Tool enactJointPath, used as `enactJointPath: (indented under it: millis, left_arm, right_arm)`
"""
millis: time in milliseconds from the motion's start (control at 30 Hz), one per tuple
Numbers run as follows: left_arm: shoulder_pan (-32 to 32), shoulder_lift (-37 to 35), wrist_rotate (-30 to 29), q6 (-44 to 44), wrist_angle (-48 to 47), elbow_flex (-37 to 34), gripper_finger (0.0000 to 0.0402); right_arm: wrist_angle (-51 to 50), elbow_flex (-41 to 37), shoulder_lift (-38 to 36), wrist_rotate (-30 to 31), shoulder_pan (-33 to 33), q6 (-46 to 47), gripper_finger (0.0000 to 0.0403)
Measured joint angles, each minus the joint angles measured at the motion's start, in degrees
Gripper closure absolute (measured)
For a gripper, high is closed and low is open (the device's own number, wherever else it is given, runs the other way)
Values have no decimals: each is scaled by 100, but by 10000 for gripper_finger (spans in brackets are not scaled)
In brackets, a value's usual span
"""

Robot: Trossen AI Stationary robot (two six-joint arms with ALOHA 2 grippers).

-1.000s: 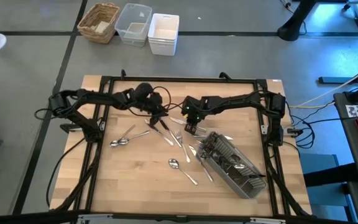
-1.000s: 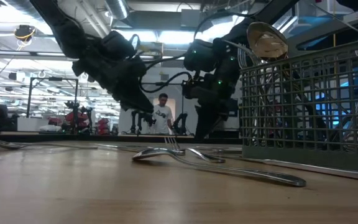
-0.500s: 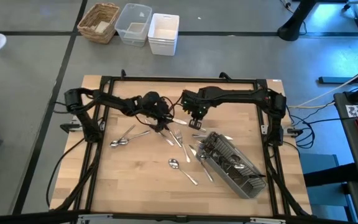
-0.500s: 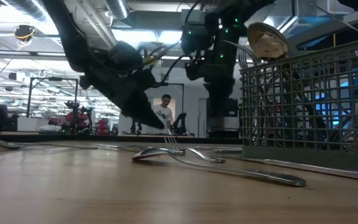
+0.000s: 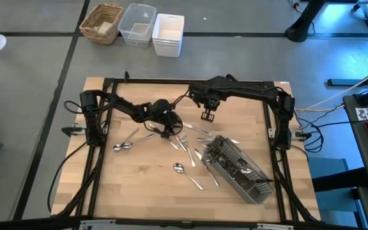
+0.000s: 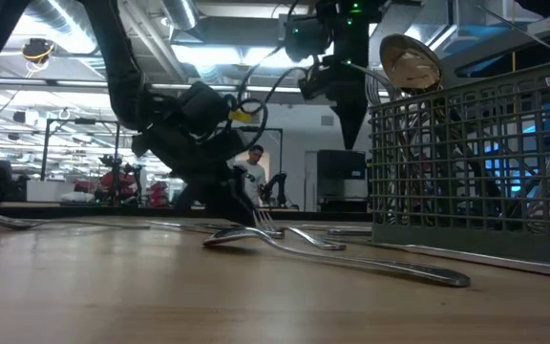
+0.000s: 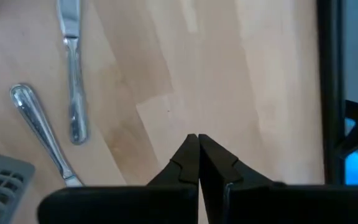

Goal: Sort silverware
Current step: Put the silver table knife into the gray silverware basket

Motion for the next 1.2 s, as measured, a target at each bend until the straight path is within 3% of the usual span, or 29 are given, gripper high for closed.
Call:
enactJointPath:
  millis: [500, 800, 1200]
  left_arm:
    - [-6, 164, -132, -197, 298, 15, 296]
    - [56, 325, -81, -1311, 374, 24, 300]
    - [245, 334, -459, -3058, 393, 30, 380]
  right_arm:
    - [-210, 693, -4, -154, -32, -22, 400]
    - [-247, 968, -4, -339, -24, -24, 400]
    - [-311, 1008, -4, -461, -24, -22, 400]
